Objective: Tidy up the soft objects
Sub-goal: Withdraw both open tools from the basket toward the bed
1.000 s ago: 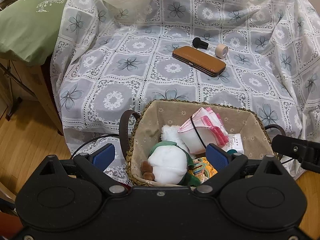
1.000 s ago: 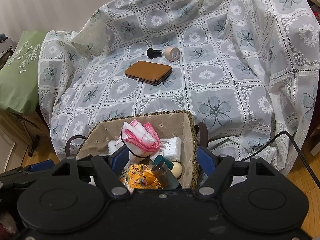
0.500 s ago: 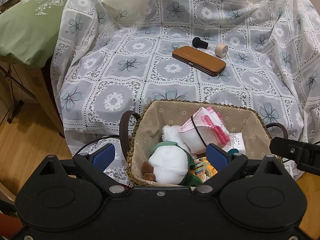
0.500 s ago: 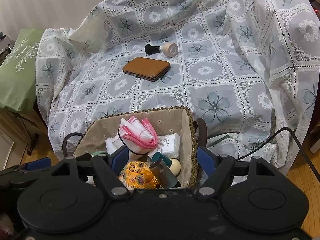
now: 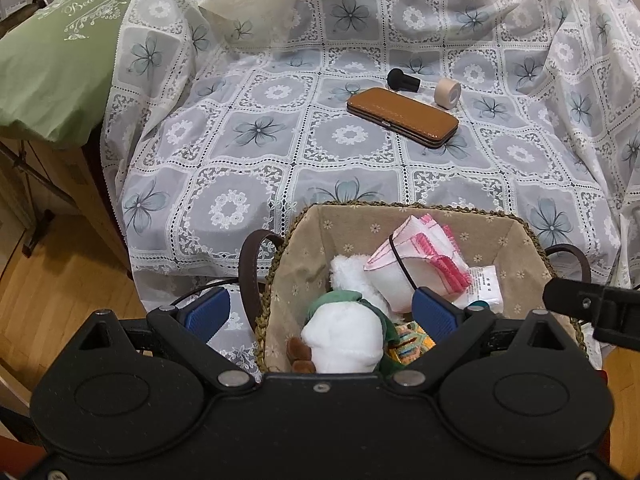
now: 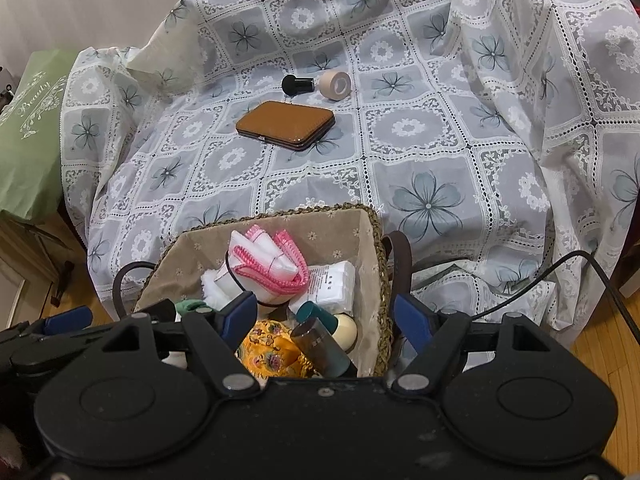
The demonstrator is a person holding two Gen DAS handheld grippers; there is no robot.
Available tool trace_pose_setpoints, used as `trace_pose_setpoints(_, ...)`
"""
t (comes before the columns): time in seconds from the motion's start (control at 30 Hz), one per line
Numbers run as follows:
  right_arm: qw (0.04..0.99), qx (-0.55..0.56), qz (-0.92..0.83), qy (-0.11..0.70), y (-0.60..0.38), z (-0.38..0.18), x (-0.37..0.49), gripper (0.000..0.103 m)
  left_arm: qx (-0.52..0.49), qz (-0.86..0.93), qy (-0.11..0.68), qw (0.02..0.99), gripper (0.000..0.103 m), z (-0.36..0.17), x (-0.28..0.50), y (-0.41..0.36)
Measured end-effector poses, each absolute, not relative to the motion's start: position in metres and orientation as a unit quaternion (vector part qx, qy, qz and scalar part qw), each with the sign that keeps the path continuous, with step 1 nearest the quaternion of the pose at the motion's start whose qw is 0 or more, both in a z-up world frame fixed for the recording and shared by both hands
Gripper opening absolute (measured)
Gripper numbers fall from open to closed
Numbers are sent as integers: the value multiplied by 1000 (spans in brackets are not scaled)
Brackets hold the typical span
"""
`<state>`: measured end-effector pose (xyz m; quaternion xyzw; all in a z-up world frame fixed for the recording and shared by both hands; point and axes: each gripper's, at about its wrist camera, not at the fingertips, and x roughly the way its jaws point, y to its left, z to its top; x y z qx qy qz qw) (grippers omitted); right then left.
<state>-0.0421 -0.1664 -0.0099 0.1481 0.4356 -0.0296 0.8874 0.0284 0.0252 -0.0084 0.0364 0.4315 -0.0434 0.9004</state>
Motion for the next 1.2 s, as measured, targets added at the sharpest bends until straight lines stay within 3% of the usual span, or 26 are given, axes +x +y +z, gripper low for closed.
trace_pose_setpoints(0.6, 876, 145, -39, 458, -179, -16, 9, 76, 58, -46, 440, 895, 95, -5, 83, 11)
trace_pose_setpoints(1.2, 885, 115, -58, 448, -199, -20, 128, 76, 86, -56, 425, 899, 95, -9, 199, -16)
